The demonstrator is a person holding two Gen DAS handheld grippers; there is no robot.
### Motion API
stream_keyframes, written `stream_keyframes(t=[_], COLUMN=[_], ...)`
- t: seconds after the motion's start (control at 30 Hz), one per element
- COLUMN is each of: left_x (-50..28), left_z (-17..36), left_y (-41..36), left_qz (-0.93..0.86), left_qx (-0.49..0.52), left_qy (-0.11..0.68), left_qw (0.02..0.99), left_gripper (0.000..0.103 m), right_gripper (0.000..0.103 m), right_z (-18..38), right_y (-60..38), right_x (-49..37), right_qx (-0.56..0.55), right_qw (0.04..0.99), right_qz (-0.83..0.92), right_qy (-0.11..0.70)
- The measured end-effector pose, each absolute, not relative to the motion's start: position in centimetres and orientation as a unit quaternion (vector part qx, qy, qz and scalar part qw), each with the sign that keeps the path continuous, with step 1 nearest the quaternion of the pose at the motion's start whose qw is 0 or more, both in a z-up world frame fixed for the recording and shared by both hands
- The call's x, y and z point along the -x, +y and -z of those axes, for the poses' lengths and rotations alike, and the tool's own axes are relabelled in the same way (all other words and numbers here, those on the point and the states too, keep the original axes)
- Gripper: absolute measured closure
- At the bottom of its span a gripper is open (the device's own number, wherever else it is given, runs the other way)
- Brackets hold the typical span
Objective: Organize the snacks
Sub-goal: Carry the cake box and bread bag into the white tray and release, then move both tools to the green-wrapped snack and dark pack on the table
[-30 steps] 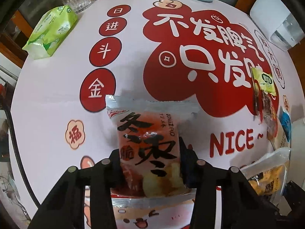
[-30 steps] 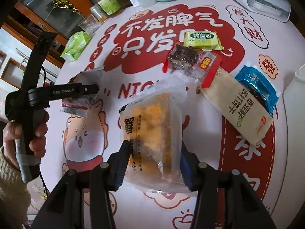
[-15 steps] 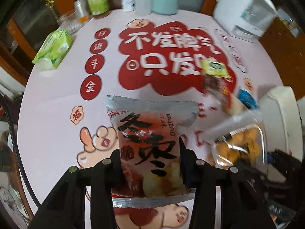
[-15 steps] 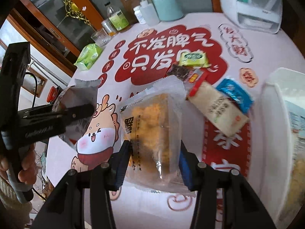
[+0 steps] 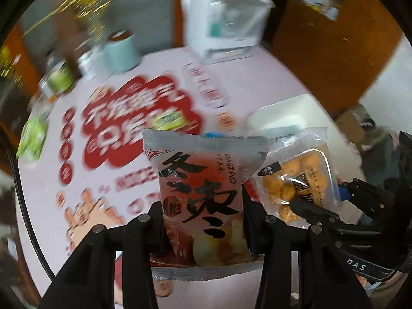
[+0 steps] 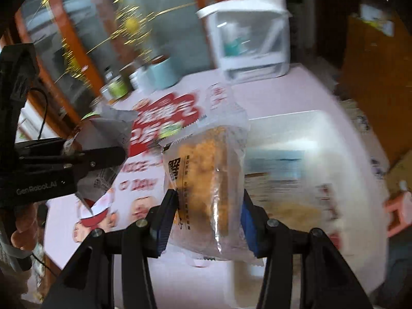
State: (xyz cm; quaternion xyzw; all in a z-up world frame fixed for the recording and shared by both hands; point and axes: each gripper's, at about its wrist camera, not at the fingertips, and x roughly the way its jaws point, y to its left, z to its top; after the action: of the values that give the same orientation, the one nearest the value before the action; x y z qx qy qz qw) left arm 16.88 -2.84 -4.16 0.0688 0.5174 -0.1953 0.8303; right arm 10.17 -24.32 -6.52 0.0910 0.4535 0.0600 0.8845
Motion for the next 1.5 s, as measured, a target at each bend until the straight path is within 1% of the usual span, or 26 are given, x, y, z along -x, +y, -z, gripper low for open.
stream_keyframes(t=[0.13,0.3,0.4,0.43,0.57,0.6,0.63,0.67,0.7,0.73,0.87,1.03,1.27,1.5], left_x=[-16.3,-16.3,-16.4,-16.5,-16.8,-16.8,-16.8,-16.8,-16.8,-16.7,-16.9,-17.1,-17.2,-17.1], left_z=[2.6,2.2,2.8,3.1,4.9,5.4,5.8,6.4,6.8,7.1,8.3,8.6,8.1,6.8], left_y=[-9.4,-17.3,-21.2,-22.3,-26.2,-26.8,-27.4,-27.9,-28.4,-28.7,-29.2,-28.5,-26.6,-24.2], left_qz=[0.228,0.251,0.255,0.255,0.246,0.241,0.237,0.232,0.226,0.221,0.207,0.192,0.173,0.158], left_qx=[-0.093,-0.109,-0.111,-0.11,-0.124,-0.128,-0.133,-0.141,-0.147,-0.151,-0.171,-0.166,-0.163,-0.167], left_qy=[0.498,0.489,0.491,0.493,0.5,0.501,0.503,0.506,0.507,0.504,0.514,0.523,0.52,0.513], left_qw=[0.831,0.828,0.825,0.824,0.821,0.821,0.82,0.819,0.819,0.821,0.815,0.814,0.821,0.827], left_gripper=[0.06,0.059,0.059,0.059,0.058,0.056,0.043,0.034,0.018,0.014,0.013,0.013,0.013,0.013], right_gripper=[0.054,0.054,0.053,0.051,0.051,0.05,0.047,0.044,0.036,0.034,0.034,0.034,0.034,0.034], right_z=[5.7,6.5,8.1,8.5,10.3,10.6,10.7,10.7,10.7,10.8,10.9,11.6,11.6,10.4], right_y=[-29.8,-35.5,-37.5,-37.8,-38.4,-38.3,-38.3,-38.3,-38.2,-38.2,-38.4,-38.2,-36.9,-35.3], right_x=[-9.0,-7.8,-7.9,-8.0,-8.4,-8.4,-8.4,-8.5,-8.6,-8.7,-8.9,-9.4,-9.6,-9.9], right_qx=[-0.08,-0.077,-0.079,-0.08,-0.076,-0.073,-0.07,-0.066,-0.062,-0.059,-0.061,-0.063,-0.055,-0.047], right_qw=[0.894,0.89,0.882,0.879,0.869,0.869,0.869,0.869,0.87,0.871,0.872,0.868,0.868,0.877], right_qz=[0.005,0.056,0.061,0.059,0.043,0.036,0.032,0.03,0.028,0.026,0.012,-0.004,-0.025,-0.041], right_qy=[0.442,0.445,0.46,0.466,0.487,0.488,0.489,0.49,0.489,0.487,0.486,0.493,0.493,0.477])
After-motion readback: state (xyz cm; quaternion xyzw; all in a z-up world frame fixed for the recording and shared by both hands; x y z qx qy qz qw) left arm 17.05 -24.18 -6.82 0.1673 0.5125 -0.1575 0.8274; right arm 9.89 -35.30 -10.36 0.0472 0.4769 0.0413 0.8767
